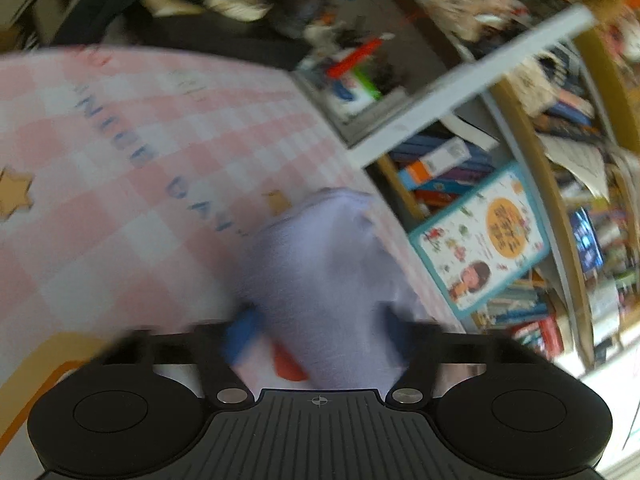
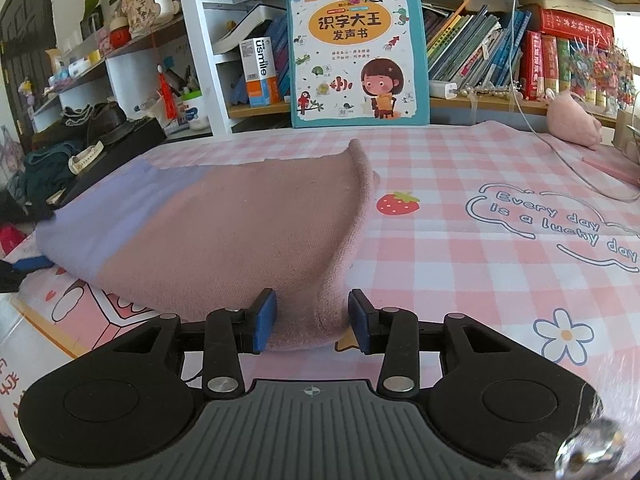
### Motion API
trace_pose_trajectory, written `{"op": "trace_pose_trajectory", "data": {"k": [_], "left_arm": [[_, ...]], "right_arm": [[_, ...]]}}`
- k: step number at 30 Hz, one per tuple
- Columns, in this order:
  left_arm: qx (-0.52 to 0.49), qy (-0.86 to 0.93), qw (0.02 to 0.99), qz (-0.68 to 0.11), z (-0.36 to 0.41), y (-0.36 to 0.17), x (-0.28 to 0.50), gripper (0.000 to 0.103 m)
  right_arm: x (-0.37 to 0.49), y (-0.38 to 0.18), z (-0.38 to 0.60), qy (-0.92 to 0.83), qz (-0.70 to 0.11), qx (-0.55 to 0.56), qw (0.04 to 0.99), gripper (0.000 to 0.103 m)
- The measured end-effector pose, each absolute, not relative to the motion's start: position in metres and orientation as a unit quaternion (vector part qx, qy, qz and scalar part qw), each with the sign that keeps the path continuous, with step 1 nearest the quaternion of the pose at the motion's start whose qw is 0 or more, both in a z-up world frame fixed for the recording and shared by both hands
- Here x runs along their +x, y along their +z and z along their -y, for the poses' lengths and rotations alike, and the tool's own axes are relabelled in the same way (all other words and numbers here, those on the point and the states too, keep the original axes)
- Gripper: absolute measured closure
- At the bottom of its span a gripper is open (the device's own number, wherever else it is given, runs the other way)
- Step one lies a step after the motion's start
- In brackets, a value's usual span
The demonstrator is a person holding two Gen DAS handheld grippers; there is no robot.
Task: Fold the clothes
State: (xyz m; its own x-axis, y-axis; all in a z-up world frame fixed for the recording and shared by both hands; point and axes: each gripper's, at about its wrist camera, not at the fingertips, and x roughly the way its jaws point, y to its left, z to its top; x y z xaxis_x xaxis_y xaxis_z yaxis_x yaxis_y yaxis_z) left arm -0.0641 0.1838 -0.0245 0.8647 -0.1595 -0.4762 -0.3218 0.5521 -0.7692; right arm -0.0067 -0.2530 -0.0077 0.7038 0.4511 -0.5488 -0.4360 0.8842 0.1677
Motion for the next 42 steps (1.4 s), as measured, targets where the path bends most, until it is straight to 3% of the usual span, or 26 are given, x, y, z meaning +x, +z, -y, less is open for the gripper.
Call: {"op": "trace_pose_trajectory", "data": {"k": [2, 9, 13, 17, 27, 30, 32, 33, 36, 42], "left_arm": [[-0.491, 0.049, 0.832, -0.251, -0.191, -0.030, -0.065, 0.079], [-0.470, -0.012, 0.856, -0.213, -0.179, -0.005, -0.063, 0.080], [-0.485, -0.003, 0.845, -0.223, -0.180, -0.006, -0.059, 0.076], [-0.536, 0.023, 0.805, -0.254, -0.188, -0.025, -0.055, 0.064], [-0.541, 0.052, 0.804, -0.243, -0.186, -0.030, -0.043, 0.063], [-0.539, 0.054, 0.807, -0.237, -0.187, -0.033, -0.041, 0.071], [-0.537, 0.055, 0.809, -0.233, -0.187, -0.035, -0.040, 0.088], [-0.536, 0.052, 0.810, -0.232, -0.188, -0.036, -0.039, 0.090], [-0.528, 0.031, 0.816, -0.232, -0.194, -0.037, -0.039, 0.092], [-0.482, 0.036, 0.848, -0.217, -0.225, -0.016, -0.056, 0.092]], "right_arm": [[-0.007, -0.008, 0.253, 0.241, -0.301, 0.011, 0.923, 0.064], [-0.008, -0.008, 0.251, 0.241, -0.301, 0.009, 0.923, 0.064], [-0.008, -0.008, 0.251, 0.241, -0.301, 0.011, 0.923, 0.064], [-0.009, -0.008, 0.251, 0.241, -0.301, 0.011, 0.923, 0.064], [-0.009, -0.008, 0.249, 0.246, -0.301, 0.006, 0.921, 0.059], [-0.009, -0.008, 0.249, 0.246, -0.301, 0.008, 0.921, 0.058], [-0.009, -0.008, 0.250, 0.246, -0.301, 0.007, 0.921, 0.058], [-0.009, -0.009, 0.250, 0.247, -0.301, 0.006, 0.921, 0.058], [-0.008, -0.008, 0.247, 0.248, -0.303, 0.007, 0.920, 0.057], [0.009, -0.004, 0.226, 0.298, -0.334, 0.057, 0.892, 0.066]]}}
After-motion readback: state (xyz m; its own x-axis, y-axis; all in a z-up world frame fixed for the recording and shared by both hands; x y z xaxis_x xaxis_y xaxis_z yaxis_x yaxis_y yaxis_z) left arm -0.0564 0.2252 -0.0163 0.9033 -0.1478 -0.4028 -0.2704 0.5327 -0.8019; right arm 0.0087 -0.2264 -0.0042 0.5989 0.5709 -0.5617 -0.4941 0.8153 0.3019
